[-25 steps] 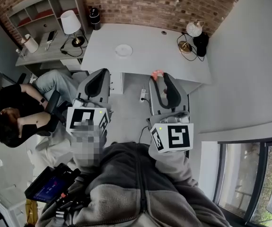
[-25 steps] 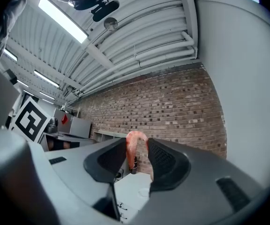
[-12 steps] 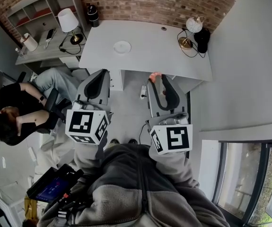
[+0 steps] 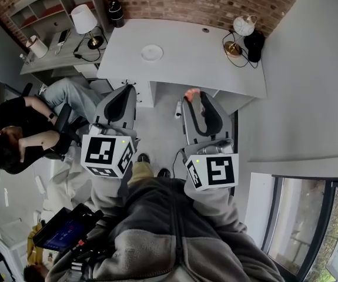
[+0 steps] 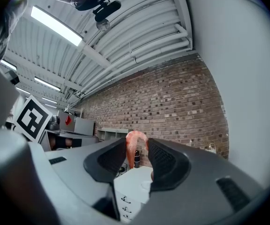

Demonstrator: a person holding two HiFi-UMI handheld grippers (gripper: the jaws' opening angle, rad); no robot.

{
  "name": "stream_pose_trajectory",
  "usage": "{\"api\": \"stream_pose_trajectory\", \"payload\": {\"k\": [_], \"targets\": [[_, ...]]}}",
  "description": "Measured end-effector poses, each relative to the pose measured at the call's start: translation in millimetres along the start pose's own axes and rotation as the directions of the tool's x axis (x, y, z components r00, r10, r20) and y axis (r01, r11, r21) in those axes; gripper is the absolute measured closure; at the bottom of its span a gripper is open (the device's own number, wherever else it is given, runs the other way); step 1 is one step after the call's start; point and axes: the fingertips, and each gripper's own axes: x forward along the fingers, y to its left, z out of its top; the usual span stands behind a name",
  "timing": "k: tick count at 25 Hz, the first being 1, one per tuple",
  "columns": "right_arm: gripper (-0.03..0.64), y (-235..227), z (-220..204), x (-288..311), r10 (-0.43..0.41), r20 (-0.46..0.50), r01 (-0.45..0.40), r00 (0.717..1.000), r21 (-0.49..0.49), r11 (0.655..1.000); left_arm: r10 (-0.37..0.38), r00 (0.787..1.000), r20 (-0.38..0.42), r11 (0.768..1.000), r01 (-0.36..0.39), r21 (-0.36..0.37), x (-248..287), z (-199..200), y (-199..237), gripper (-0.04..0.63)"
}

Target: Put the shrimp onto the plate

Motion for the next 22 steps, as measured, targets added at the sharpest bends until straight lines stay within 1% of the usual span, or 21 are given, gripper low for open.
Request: {"api": "stream_pose_trajectory", "payload": {"k": [6, 10, 16, 22], "targets": [[0.470, -0.4, -11.7, 19.8, 0.009, -0.009, -0.009, 1.000, -0.003, 1.000, 0.030, 1.000, -0.004, 1.000, -0.030, 0.010, 12.7, -9.6, 21.3, 0.591], [0.470, -2.1, -14.7, 31.7, 0.003, -0.017, -0.003, 1.000, -0.025, 1.000, 0.016, 1.000, 0.005, 1.000, -0.016, -0.005, 29.7, -12.2, 29.5, 0.591], [0.471, -14.1, -13.4, 38.6, -0.017, -0.027, 0.016, 0.999, -0.045, 0.999, -0.019, 1.000, 0.015, 1.000, 0.019, -0.020, 47.8, -10.6, 27.5, 0.591], [0.471, -18.7, -31.7, 100.1, 0.006, -0.053, -0.008, 0.999, -0.039, 0.999, -0.004, 1.000, -0.009, 1.000, 0.003, -0.031, 90.6, -23.1, 70.5, 0.591]]}}
